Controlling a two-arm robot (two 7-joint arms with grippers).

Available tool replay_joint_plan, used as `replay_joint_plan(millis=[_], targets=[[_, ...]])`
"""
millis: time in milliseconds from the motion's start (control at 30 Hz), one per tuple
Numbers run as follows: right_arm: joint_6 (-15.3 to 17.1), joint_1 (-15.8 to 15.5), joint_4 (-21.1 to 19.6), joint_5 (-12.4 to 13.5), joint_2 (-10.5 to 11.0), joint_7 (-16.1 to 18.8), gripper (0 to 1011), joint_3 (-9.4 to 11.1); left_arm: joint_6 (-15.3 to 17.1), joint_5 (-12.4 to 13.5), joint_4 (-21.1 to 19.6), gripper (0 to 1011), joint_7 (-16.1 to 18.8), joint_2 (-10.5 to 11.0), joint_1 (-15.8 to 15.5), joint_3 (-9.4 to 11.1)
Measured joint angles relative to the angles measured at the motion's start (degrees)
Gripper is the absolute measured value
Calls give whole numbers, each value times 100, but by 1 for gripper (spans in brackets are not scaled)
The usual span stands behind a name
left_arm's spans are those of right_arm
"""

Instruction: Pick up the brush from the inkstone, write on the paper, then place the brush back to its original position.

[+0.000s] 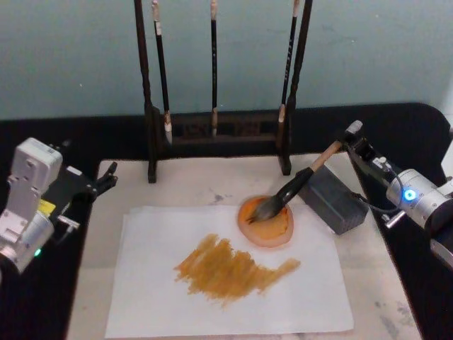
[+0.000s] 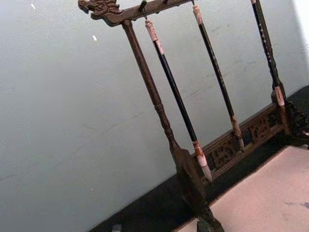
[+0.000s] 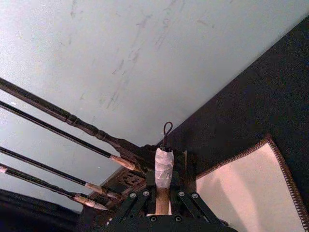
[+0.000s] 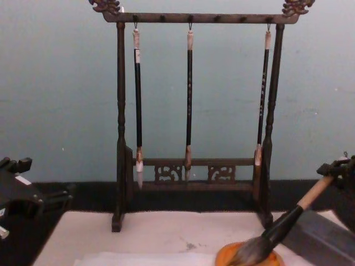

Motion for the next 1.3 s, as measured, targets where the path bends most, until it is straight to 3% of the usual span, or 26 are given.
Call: replay_joint_plan(millis=[333, 733, 867, 1167, 1233, 1300], targets=[[2, -2, -36, 64, 33, 7, 153, -21, 0, 0, 0, 1010, 0, 0, 0, 0], [61, -2, -415, 419, 185, 18, 153, -16, 0, 0, 0, 1010, 0, 0, 0, 0], [54, 11, -582, 410, 279, 71, 153, -81, 0, 0, 0, 1010, 0, 0, 0, 0], [-320, 108, -1233, -151, 636, 500, 153, -547, 0, 0, 0, 1009, 0, 0, 0, 0], [-539, 176, -1463, -497, 761, 662, 153, -798, 0, 0, 0, 1010, 0, 0, 0, 0], [-653, 201, -1570, -664, 813, 730, 153, -919, 0, 0, 0, 1010, 0, 0, 0, 0]])
